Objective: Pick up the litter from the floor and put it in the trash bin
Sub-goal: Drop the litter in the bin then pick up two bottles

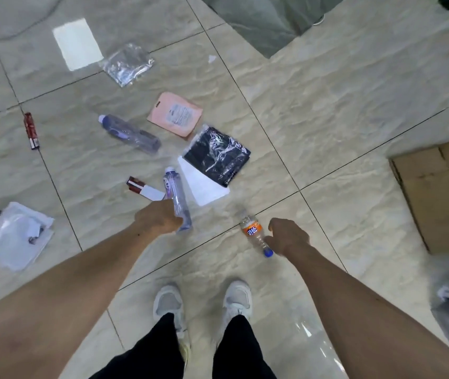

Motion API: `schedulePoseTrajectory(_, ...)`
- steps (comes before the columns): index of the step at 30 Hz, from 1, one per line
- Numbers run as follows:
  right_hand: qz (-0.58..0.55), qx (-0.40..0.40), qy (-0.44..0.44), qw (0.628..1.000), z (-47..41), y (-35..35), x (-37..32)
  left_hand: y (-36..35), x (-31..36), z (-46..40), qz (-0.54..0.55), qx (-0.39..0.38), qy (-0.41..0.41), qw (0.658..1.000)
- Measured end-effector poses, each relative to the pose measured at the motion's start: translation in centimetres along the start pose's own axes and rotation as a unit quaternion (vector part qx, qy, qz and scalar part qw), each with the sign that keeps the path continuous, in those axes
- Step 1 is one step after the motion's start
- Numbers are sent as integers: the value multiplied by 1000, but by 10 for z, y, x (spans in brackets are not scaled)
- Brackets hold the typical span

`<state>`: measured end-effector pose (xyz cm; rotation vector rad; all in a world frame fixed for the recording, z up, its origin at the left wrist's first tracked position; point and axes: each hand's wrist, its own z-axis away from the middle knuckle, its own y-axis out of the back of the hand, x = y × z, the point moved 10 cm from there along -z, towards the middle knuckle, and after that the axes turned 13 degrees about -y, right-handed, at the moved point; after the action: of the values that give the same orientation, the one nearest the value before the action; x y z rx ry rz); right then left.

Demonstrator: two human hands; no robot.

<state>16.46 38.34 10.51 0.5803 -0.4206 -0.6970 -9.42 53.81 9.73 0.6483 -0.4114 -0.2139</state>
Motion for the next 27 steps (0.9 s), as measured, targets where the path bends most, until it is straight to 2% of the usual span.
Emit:
schedulePoseTrajectory(7,13,-11,-22,1000,-133,-100,-22,-88,-51,-115,103,48,26,993)
schedulePoseTrajectory(11,45,-17,-26,999,-188,-132,-35,-105,-80,-159,57,110,85,989)
schedulePoseTrajectory(14,83,-48,15,995,-216,-140,-52,-110,-93,-179,83,156,98,979)
schedulePoseTrajectory(18,129,-44,75,988,-231,-126,-88,-116,-100,-198,135,167,86,973)
schedulePoseTrajectory(23,-41,30,107,993,-230,-62,-133,-97,-105,-199,155,191,56,968)
schedulePoseTrajectory(27,-106,82,142,981,-226,-9,-176,-73,-119,-194,199,208,57,956)
